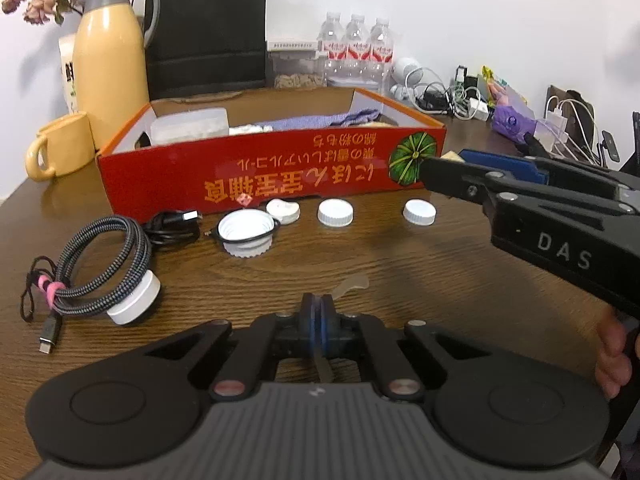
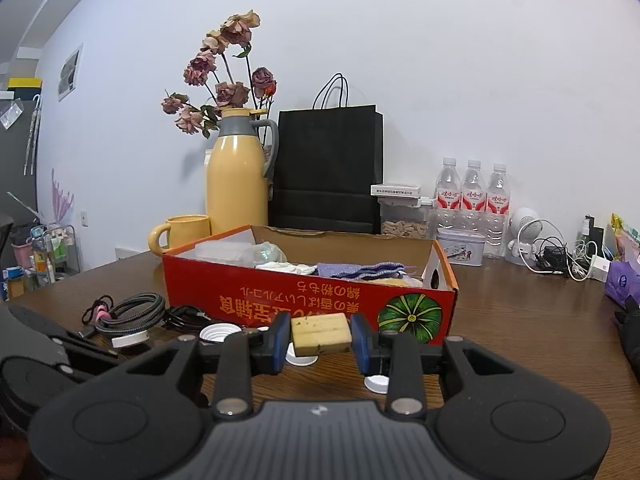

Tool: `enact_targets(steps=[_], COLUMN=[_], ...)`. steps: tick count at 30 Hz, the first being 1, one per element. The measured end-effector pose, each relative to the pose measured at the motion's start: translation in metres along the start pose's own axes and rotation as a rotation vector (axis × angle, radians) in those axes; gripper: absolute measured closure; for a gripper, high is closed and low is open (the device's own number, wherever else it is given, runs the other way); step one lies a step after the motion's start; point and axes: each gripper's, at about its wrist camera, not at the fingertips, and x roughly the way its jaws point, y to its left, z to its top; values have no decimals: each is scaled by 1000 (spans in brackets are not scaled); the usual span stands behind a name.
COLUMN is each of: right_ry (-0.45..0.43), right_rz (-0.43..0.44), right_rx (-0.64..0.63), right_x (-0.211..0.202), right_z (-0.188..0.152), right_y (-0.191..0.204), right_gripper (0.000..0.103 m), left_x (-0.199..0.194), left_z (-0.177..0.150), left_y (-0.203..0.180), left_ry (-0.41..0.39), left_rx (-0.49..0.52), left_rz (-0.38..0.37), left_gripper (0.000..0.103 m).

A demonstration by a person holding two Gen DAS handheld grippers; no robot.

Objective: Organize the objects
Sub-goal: 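Grasp the clear plastic piece with the left tool while the right tool holds the yellow block, then carry the clear plastic piece and yellow block up over the box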

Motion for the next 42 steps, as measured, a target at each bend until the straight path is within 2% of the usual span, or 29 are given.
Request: enact_targets(steps=[13, 19, 24, 30, 37, 42], right_ry=[3, 3, -32, -62, -65, -59], right_rz=[0, 17, 34, 23, 7, -14], right_rx=[-1, -20, -13, -22, 2, 12], right_x=[0, 6, 14, 36, 74, 99], right_z=[0, 3, 21, 46, 68, 81], right_y=[1, 4, 5, 4, -1, -4], right_gripper=[72, 72, 72, 72, 72, 72], left_x=[-27, -34, -34, -27, -9, 11], left_z=[15, 35, 55, 82, 113, 132], left_y=[10, 17, 20, 25, 33, 41], left_ry=[-116, -186, -243, -309, -368, -376], left_rx=[-19, -33, -51, -70, -88, -120], left_rz=[19, 26, 16, 12, 53, 66], left_gripper=[100, 100, 100, 100, 100, 100])
